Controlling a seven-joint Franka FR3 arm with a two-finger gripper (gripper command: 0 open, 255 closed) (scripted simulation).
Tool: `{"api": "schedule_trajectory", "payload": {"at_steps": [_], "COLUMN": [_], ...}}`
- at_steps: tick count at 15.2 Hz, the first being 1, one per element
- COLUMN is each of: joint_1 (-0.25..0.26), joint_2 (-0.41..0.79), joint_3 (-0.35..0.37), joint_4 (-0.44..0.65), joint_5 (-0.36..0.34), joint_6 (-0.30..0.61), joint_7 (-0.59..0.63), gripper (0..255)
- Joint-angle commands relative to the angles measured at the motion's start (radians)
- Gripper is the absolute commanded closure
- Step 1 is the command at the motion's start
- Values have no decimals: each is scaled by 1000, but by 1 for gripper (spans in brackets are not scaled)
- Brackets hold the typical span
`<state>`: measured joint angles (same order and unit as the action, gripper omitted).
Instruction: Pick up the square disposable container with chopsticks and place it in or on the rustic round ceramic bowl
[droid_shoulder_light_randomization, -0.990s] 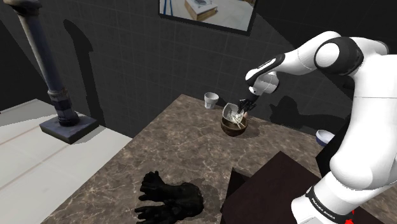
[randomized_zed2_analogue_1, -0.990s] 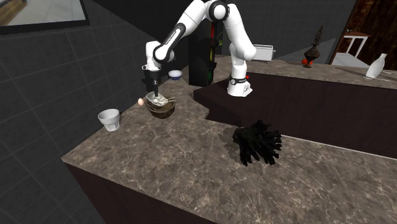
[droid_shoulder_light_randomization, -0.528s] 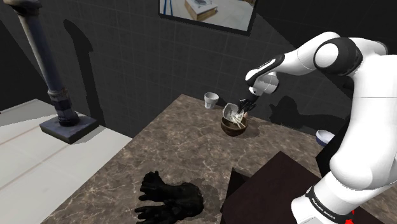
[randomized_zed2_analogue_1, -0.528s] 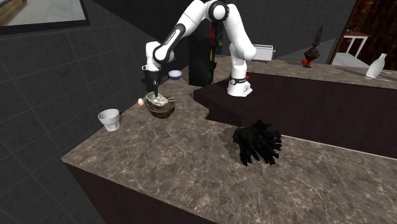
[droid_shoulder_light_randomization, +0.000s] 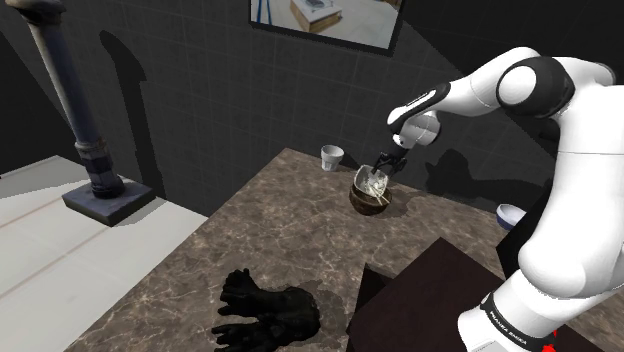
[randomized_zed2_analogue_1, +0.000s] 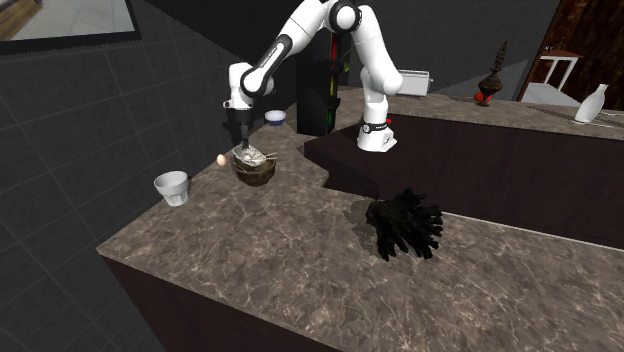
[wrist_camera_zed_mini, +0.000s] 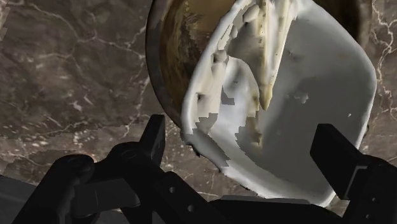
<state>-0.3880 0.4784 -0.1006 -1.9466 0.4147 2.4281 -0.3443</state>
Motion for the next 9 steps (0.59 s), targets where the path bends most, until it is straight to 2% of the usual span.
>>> {"api": "schedule_trajectory", "payload": {"at_steps": [1,9], "joint_1": [1,1], "joint_2": [-49,-67], "joint_3": [-12,-17], "joint_4": [-6,-6], "joint_5": [-18,-26], "joint_6": [-43,-62], "joint_7": [13,18], "gripper": [0,0]}}
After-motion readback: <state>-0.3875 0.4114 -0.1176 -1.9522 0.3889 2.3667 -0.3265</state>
